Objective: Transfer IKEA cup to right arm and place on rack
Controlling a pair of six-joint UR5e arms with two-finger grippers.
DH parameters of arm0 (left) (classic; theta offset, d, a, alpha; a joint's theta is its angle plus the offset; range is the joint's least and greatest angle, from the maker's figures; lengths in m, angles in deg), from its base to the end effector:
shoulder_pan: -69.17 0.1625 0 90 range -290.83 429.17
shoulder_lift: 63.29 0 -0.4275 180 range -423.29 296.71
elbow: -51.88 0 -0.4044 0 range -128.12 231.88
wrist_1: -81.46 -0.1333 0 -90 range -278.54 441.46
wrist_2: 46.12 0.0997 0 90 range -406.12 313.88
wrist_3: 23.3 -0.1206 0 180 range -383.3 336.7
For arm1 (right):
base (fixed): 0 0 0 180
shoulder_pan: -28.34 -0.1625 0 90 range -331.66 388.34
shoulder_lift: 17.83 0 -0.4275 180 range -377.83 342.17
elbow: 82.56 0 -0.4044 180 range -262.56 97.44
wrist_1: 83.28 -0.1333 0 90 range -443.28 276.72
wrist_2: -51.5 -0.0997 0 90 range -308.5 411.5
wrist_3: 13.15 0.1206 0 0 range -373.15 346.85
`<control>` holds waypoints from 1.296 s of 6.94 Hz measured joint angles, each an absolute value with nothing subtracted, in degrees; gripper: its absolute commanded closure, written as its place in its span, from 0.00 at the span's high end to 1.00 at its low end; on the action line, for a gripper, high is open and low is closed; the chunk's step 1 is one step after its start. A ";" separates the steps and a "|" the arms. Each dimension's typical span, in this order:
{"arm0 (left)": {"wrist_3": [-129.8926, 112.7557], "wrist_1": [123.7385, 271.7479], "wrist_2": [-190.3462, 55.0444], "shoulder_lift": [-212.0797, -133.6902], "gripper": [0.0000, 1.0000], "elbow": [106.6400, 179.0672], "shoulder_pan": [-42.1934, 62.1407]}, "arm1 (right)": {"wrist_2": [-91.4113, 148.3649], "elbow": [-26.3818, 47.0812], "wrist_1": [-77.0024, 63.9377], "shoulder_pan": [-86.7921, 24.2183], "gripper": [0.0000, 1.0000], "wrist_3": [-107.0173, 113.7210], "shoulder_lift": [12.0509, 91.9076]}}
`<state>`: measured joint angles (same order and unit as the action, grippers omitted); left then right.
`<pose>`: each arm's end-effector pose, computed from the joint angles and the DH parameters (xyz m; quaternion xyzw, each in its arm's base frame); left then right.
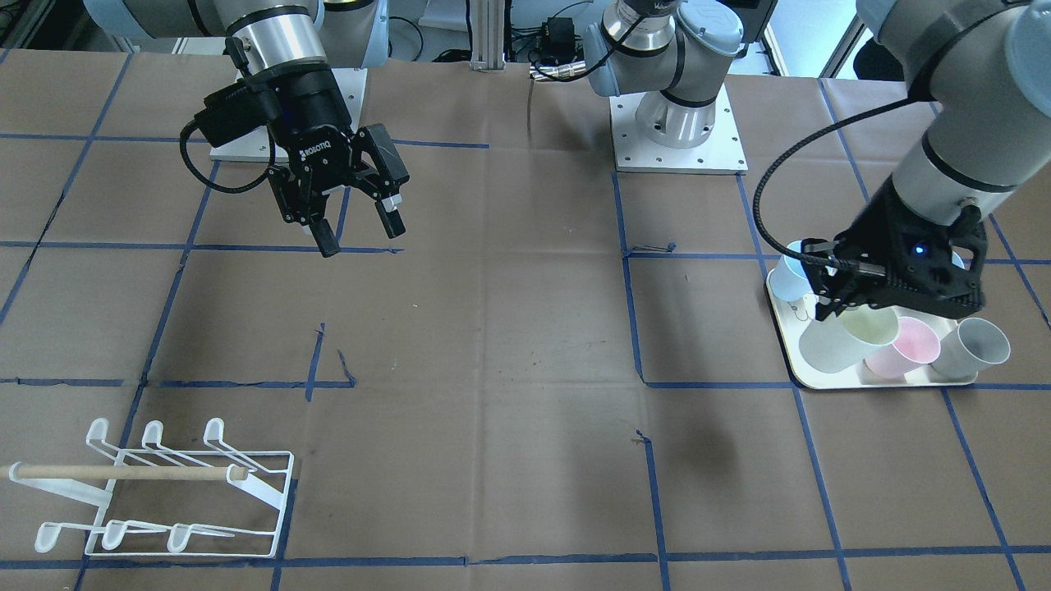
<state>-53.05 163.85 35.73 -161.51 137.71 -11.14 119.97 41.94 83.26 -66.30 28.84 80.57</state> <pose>-0.0521 -0.5886 0.4441 -0.1758 -0.9814 0.0531 0.0564 0.2134 -0.4349 0.4129 0.2092 0.8674 -0.3175 0.3209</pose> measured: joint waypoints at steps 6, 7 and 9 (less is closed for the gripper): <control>-54.26 135.51 -2.91 -159.57 0.01 149.65 -13.23 | 114.88 53.76 119.73 -66.40 1.00 65.03 79.89; -53.33 124.16 -7.19 -159.30 0.01 155.52 -13.37 | 115.12 54.62 122.89 -66.40 1.00 72.55 79.87; -51.70 104.62 -13.41 -159.59 0.02 164.87 -13.47 | 115.19 57.84 124.75 -66.45 1.00 82.12 79.97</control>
